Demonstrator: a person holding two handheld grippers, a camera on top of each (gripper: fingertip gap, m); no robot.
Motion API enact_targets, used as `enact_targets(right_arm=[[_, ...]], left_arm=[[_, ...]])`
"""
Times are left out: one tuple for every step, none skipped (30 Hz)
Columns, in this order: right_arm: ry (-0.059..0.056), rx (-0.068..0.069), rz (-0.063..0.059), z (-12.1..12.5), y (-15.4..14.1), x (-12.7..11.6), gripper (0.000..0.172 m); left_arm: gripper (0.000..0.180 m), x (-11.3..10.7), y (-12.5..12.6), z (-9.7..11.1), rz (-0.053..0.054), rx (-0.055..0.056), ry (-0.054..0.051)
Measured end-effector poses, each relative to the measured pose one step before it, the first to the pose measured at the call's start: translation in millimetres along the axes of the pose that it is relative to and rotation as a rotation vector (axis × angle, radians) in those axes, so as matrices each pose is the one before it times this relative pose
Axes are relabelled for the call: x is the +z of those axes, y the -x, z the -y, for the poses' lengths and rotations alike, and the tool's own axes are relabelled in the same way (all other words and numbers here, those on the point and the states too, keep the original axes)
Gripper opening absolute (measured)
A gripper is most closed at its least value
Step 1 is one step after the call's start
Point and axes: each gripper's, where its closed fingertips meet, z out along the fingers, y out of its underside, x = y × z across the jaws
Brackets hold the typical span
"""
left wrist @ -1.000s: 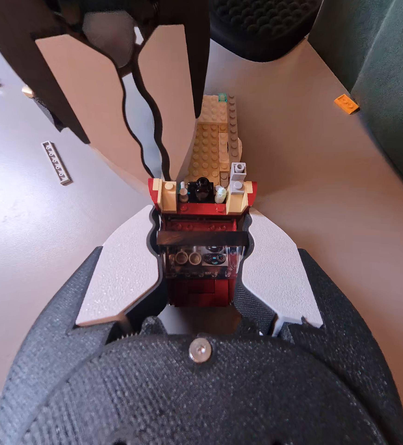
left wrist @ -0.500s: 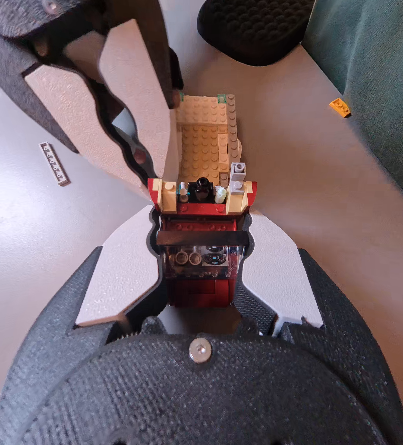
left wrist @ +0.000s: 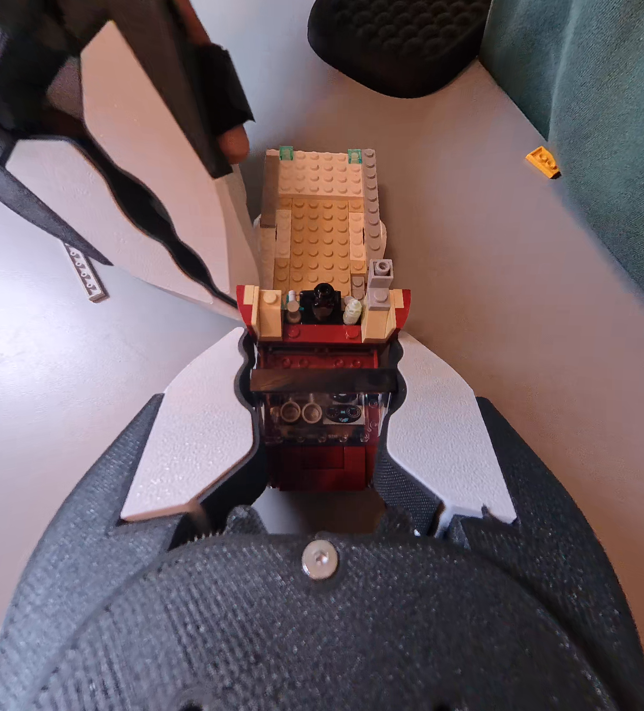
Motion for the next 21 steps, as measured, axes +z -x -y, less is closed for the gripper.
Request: enact_targets(right_arm=[[0.0233, -0.0510, -0.0460, -1.66, -0.71, -0.26, 0.010], [0.0293, -0.0627, -0.0517, -3.03, -0.61, 0.15, 0.014], [0.0219, -0.0584, -0.0474, -2.23, 0.37, 0.36, 0.015], [0.0009, -0.0359, -0.0416, 0.87, 0.37, 0.48, 0.013], [-0.0080, -0.0202, -0.0368, 1.97, -0.32, 0.33, 0.012], [-0.0016, -0.0211, -0.0300, 1.01, -0.07, 0.26, 0.011], [0.0044, -0.0243, -0.0281, 0.00, -0.06, 0.58, 0.010], [0.0126, -0.0275, -0.0273, -0.52, 0.21, 1.17, 0.010], [0.0149, -0.0346, -0.0307, -0.12, 0.19, 0.96, 0.009], [0.0156, -0.0372, -0.0297, 0.36, -0.40, 0.08, 0.009], [0.0151, -0.0240, -0.0178, 0.08, -0.16, -0.17, 0.009], [0.0038, -0.0027, -0.0046, 0.12, -0.08, -0.06, 0.008], [-0.0103, 0.0269, 0.0115, -0.02, 0.04, 0.02, 0.008], [-0.0212, 0.0589, 0.0313, 0.03, 0.15, 0.17, 0.008], [-0.0283, 0.0776, 0.0488, 0.10, 0.38, -0.04, 0.008], [-0.0311, 0.0862, 0.0609, 0.01, 0.24, -0.06, 0.008], [-0.0294, 0.0825, 0.0646, 0.17, 0.30, -0.11, 0.008], [-0.0257, 0.0669, 0.0579, 0.16, 0.18, -0.11, 0.008], [-0.0193, 0.0534, 0.0480, -0.05, 0.22, -0.10, 0.008], [-0.0103, 0.0447, 0.0427, -0.08, 0.35, -0.12, 0.008], [-0.0061, 0.0376, 0.0385, -0.08, 0.39, -0.12, 0.008]], left_arm=[[0.069, 0.07, 0.03, 0.05, 0.0010, -0.0013, 0.0001], [0.069, 0.00, 0.09, 0.01, 0.0005, -0.0011, 0.0000], [0.069, -0.03, -0.02, -0.04, -0.0003, -0.0010, 0.0004], [0.069, 0.02, -0.03, 0.05, -0.0006, -0.0006, -0.0003], [0.069, -0.10, 0.01, 0.10, -0.0009, -0.0010, -0.0005], [0.069, 0.00, 0.04, 0.00, -0.0001, -0.0006, 0.0000], [0.069, 0.05, 0.13, 0.00, 0.0014, -0.0006, 0.0005], [0.069, 0.10, 0.06, 0.09, 0.0015, -0.0005, -0.0003], [0.069, 0.12, 0.07, 0.05, 0.0008, 0.0011, 0.0005], [0.069, 0.06, -0.13, -0.08, 0.0007, 0.0013, 0.0014], [0.069, -0.01, -0.02, -0.02, 0.0005, 0.0002, 0.0001], [0.069, -0.04, -0.02, -0.08, 0.0004, 0.0003, 0.0005], [0.069, 0.09, 0.04, -0.01, 0.0009, 0.0005, 0.0009], [0.069, 0.00, -0.05, -0.02, 0.0012, 0.0012, 0.0000], [0.069, 0.03, -0.14, 0.03, 0.0005, 0.0013, -0.0004], [0.069, 0.02, 0.00, 0.02, 0.0003, 0.0007, -0.0003], [0.069, -0.07, 0.01, -0.05, -0.0004, 0.0008, -0.0001], [0.069, -0.02, -0.04, 0.05, -0.0008, -0.0005, -0.0008], [0.069, 0.01, 0.02, 0.10, -0.0007, 0.0002, -0.0012], [0.069, 0.02, -0.31, 0.02, -0.0017, 0.0014, -0.0003], [0.069, 0.06, -0.20, 0.02, -0.0009, 0.0003, 0.0003]])
